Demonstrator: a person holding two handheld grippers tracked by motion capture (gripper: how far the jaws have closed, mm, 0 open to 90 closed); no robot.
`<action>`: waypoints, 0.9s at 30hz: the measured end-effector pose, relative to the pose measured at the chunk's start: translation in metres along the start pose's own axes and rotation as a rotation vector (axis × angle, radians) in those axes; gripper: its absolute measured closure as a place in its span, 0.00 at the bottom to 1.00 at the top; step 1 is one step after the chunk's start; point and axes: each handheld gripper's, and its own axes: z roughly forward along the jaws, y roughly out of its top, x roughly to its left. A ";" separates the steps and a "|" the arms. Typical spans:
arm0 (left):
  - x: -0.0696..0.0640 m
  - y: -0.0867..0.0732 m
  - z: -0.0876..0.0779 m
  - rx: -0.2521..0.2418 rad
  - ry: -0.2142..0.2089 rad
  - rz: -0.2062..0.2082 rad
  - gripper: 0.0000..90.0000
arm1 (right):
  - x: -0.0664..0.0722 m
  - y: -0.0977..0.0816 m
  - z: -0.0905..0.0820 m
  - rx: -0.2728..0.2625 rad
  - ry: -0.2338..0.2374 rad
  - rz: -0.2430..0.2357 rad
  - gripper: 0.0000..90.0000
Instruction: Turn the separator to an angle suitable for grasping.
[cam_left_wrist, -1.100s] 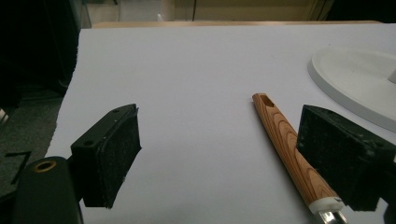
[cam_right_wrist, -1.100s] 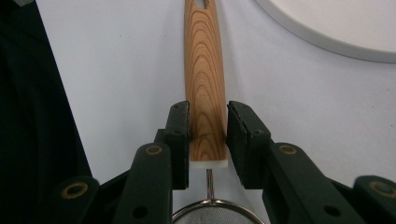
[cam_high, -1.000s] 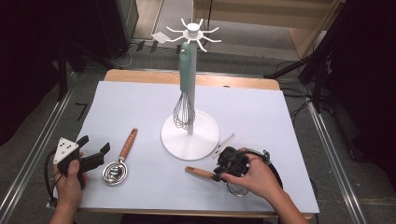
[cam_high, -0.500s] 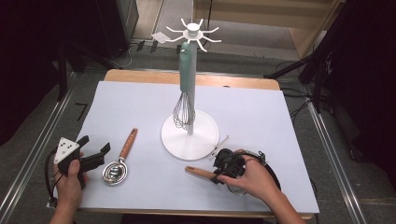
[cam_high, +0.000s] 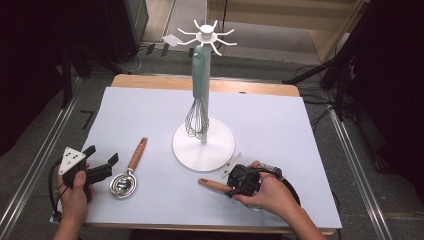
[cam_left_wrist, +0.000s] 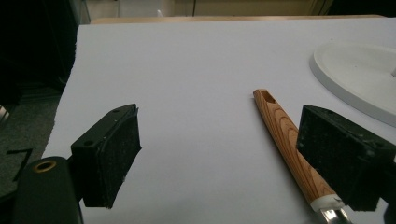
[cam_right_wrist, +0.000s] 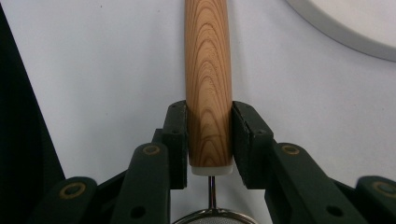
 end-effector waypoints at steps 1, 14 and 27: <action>0.000 0.000 0.000 0.000 0.002 0.000 0.16 | 0.000 -0.001 0.000 -0.005 -0.002 -0.004 0.78; 0.000 0.000 0.000 -0.001 0.001 -0.001 0.16 | 0.002 -0.005 -0.005 -0.067 -0.033 -0.012 0.79; -0.001 0.000 0.000 -0.003 0.006 0.000 0.16 | -0.012 -0.017 -0.034 -0.258 -0.030 0.050 0.79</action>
